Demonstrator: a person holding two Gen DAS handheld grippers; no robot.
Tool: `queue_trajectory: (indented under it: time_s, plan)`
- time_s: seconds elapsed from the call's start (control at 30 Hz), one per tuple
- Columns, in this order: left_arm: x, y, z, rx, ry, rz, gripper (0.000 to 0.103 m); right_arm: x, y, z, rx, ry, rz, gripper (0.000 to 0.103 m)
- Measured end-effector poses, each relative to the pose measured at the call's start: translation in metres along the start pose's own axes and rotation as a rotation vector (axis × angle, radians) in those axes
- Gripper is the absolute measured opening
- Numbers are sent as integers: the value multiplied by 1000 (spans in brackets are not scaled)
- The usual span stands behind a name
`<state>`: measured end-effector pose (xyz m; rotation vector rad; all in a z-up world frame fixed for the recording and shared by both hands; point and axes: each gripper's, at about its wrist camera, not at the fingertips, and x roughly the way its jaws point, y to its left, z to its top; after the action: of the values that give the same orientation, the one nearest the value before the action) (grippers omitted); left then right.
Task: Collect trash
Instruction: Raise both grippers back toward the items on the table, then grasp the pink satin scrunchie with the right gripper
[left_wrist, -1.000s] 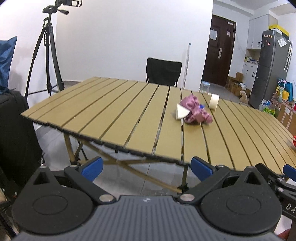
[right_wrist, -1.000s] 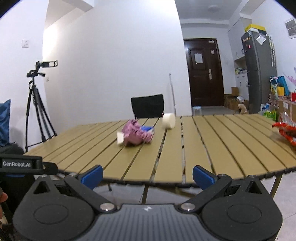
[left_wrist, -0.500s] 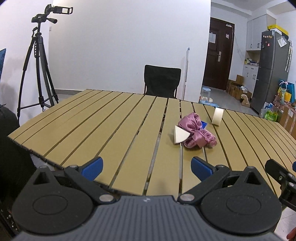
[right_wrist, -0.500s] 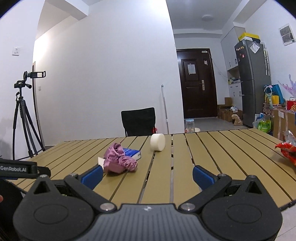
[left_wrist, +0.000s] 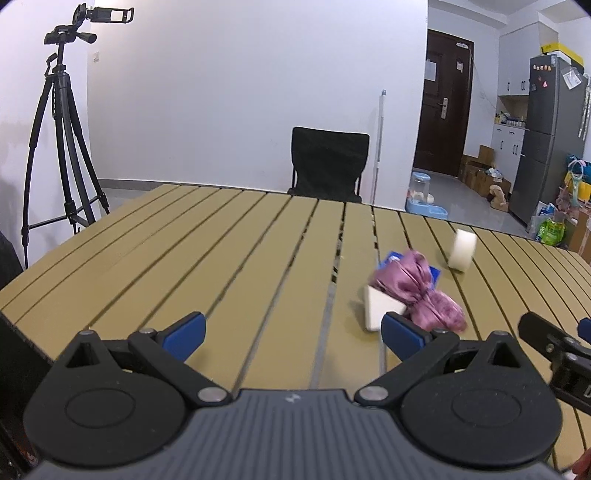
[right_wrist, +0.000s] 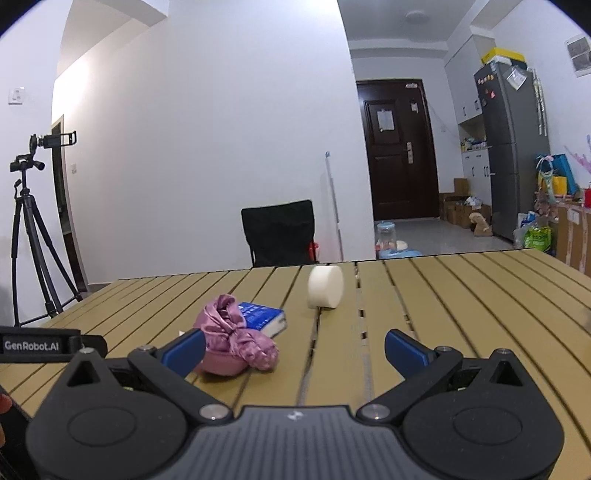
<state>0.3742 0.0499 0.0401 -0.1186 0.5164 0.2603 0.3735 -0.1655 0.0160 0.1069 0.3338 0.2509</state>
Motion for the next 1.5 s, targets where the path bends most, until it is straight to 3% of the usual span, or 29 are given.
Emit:
queue_trajectory:
  time_s: [0.37, 0.6, 0.7, 0.73, 1.1, 1.5]
  plan:
    - [40, 18, 21, -43, 19, 32, 103, 90, 33, 17, 3, 174, 14, 101]
    - [49, 26, 20, -46, 37, 44, 103, 131, 42, 9, 19, 287, -7, 85]
    - [52, 27, 19, -40, 44, 47, 103, 139, 48, 2, 29, 322, 22, 68]
    - [53, 27, 19, -39, 45, 47, 103, 141, 50, 0, 28, 325, 28, 60]
    - [48, 26, 19, -46, 35, 33, 103, 127, 53, -8, -3, 302, 38, 35]
    - [50, 0, 17, -23, 39, -13, 103, 94, 28, 0, 43, 217, 16, 29]
